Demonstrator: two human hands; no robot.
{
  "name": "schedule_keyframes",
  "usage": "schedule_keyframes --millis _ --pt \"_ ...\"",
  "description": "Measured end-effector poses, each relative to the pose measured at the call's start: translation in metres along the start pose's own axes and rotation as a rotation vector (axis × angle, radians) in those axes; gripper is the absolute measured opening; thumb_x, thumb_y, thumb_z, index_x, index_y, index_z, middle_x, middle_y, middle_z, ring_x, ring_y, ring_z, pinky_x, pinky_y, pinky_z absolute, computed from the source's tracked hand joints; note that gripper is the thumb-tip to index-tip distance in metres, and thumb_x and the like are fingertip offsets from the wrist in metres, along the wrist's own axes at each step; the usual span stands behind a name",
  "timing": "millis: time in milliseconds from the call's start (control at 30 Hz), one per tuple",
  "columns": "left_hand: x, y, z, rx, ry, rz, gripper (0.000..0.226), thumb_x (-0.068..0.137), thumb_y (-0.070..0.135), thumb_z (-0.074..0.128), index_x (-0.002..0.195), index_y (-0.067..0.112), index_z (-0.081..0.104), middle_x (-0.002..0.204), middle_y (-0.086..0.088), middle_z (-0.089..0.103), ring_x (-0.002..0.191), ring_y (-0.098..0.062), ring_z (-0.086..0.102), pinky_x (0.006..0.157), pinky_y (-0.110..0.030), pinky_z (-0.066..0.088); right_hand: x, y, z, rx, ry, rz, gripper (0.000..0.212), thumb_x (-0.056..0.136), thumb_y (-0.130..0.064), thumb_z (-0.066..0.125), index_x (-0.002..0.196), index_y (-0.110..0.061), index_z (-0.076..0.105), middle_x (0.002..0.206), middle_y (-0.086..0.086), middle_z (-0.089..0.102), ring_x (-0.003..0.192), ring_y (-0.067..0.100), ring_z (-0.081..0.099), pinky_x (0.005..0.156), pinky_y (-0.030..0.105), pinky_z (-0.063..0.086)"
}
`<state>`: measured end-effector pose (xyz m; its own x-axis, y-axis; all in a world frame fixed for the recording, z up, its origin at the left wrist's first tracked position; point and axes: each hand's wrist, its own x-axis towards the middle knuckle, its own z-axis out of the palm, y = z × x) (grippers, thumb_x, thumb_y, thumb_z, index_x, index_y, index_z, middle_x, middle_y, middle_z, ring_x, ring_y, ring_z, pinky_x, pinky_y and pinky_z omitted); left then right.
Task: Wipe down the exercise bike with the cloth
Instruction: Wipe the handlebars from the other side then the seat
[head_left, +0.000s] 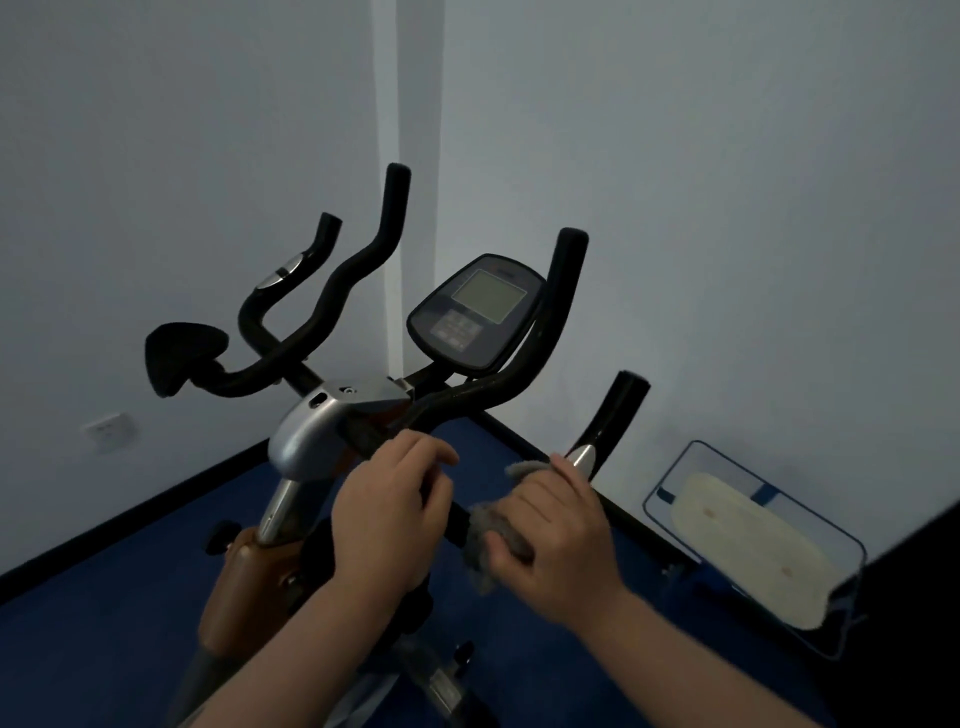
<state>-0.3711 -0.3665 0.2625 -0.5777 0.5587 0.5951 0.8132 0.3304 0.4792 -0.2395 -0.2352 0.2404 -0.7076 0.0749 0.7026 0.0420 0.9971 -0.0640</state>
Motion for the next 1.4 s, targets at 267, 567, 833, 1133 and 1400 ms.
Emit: schedule_keyframes --millis 267,567,833,1133,1400 --pt "0.0 0.003 -0.004 -0.05 0.001 -0.012 0.013 0.084 0.023 0.056 0.091 0.028 0.066 0.092 0.018 0.061 0.052 0.003 0.041 0.049 -0.011 0.027 0.022 0.047 -0.018 -0.118 0.138 0.157 0.023 0.086 -0.022 0.052 0.077 -0.008 0.068 0.081 0.004 0.063 0.088 0.021 0.06 0.114 0.043 0.027" --pt "-0.001 0.003 -0.005 -0.044 0.015 -0.043 0.019 0.085 0.033 0.047 0.091 0.031 0.064 0.08 0.019 0.059 0.064 -0.002 0.049 0.053 -0.008 0.03 0.042 0.081 -0.041 -0.166 -0.05 -0.223 0.032 0.093 -0.028 0.05 0.08 -0.007 0.071 0.078 0.007 0.065 0.078 0.026 0.063 0.104 0.038 0.038" --pt "-0.003 0.007 -0.005 -0.148 0.098 -0.09 0.017 0.087 0.033 0.047 0.093 0.03 0.063 0.074 0.018 0.058 0.069 -0.005 0.056 0.054 -0.017 0.042 0.008 0.018 -0.006 -0.03 -0.028 -0.144 0.015 0.081 -0.028 0.065 0.079 -0.014 0.07 0.076 0.0 0.063 0.083 0.019 0.061 0.107 0.042 0.039" --pt "-0.023 -0.009 -0.012 0.077 0.186 -0.096 0.019 0.09 0.024 0.044 0.096 0.021 0.062 0.083 0.009 0.061 0.075 -0.006 0.049 0.07 -0.019 0.027 0.02 0.03 -0.035 -0.081 -0.197 0.002 0.025 0.09 -0.028 0.055 0.087 -0.01 0.071 0.082 0.004 0.065 0.083 0.025 0.061 0.102 0.045 0.041" --pt "-0.026 -0.01 -0.013 0.112 0.227 -0.179 0.018 0.089 0.023 0.045 0.093 0.02 0.062 0.084 0.008 0.06 0.072 -0.004 0.048 0.067 -0.017 0.025 0.058 -0.037 0.005 -0.154 -0.66 0.153 0.035 0.104 -0.041 0.026 0.115 -0.015 0.046 0.105 0.006 0.063 0.09 0.025 0.062 0.067 0.034 0.032"
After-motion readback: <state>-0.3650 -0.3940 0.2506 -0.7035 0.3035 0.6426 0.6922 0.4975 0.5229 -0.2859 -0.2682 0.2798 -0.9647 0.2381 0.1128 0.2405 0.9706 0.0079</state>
